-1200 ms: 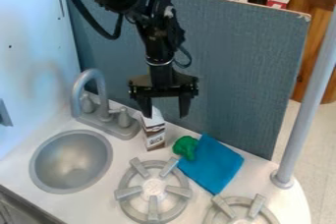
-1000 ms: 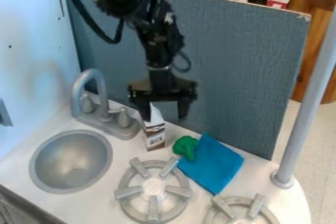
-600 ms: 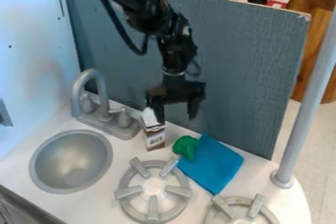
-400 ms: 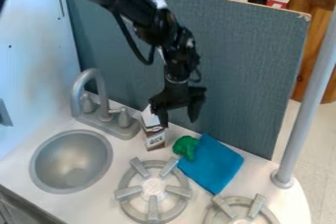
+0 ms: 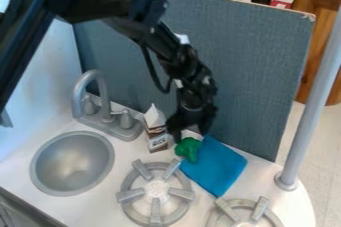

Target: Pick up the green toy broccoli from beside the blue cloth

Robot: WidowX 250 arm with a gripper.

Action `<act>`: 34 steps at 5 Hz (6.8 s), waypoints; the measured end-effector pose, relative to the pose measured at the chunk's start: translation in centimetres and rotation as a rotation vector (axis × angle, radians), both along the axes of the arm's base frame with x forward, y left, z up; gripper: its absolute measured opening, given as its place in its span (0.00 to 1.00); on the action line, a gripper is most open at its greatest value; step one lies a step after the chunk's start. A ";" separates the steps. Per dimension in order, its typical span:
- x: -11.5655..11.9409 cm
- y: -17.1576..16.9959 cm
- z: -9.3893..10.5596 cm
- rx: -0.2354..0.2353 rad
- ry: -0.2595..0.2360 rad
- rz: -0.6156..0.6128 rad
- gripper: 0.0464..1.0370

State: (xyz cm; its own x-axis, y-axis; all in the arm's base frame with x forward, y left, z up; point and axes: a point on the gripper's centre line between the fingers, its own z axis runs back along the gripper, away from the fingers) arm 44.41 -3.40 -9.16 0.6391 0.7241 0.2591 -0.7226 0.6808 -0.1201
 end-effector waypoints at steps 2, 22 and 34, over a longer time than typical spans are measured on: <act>-0.2 -2.7 -1.8 0.059 -0.076 -0.022 0.96; -3.2 -4.0 -0.7 -0.062 0.177 -0.086 0.26; -5.8 9.5 -2.9 -0.134 0.357 1.043 0.26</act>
State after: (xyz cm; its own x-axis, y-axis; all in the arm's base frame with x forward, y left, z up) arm 38.60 6.09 -12.07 -0.2773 0.9589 0.0607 -0.9415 -0.2838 0.1818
